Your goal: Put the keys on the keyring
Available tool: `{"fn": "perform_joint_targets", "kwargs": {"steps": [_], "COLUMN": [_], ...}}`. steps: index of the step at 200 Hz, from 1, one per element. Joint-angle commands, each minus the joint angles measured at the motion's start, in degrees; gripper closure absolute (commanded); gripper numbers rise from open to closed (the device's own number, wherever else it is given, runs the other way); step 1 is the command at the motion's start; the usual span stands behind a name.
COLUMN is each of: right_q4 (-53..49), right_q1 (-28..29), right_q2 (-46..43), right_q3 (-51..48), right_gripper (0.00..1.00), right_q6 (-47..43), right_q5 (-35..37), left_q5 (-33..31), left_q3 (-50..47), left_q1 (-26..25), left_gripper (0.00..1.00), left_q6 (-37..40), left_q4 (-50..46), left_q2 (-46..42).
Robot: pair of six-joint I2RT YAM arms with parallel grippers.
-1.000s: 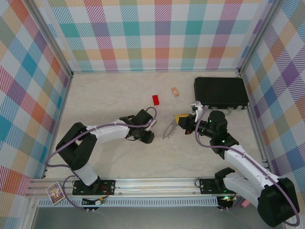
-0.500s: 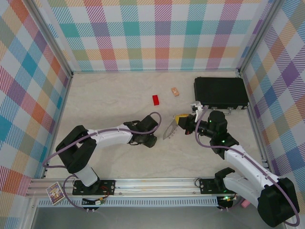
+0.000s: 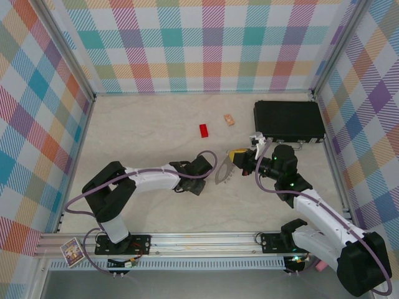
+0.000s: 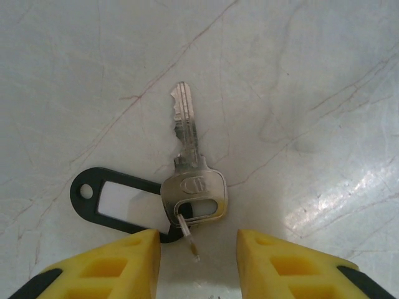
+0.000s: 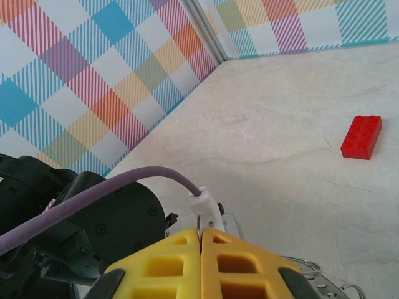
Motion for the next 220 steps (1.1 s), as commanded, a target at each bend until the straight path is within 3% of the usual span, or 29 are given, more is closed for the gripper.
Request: {"fn": "perform_joint_targets", "kwargs": {"steps": [1, 61, 110, 162, 220], "right_q4": [3.8, 3.9, 4.0, 3.7, 3.3], "right_q1": [0.2, 0.2, 0.2, 0.2, 0.2], "right_q2": [0.2, 0.3, 0.4, -0.1, -0.6], "right_q3": [-0.2, -0.2, -0.3, -0.6, 0.0], "right_gripper": [1.0, 1.0, 1.0, 1.0, 1.0], "right_q6": [0.2, 0.3, 0.3, -0.1, -0.9], "right_q5": [-1.0, -1.0, -1.0, -0.6, -0.2], "left_q5": [-2.1, -3.0, -3.1, -5.1, -8.2], "left_q3": [1.5, 1.4, 1.3, 0.6, -2.4], "left_q1": [-0.6, -0.6, -0.6, -0.5, -0.4], "left_gripper": [0.66, 0.78, 1.0, 1.0, 1.0], "left_q6": [-0.8, -1.0, -1.0, -0.6, 4.3], "left_q4": [-1.5, -2.0, -2.1, -1.0, 7.3], "left_q2": [0.5, 0.5, -0.5, -5.1, -15.5]}}
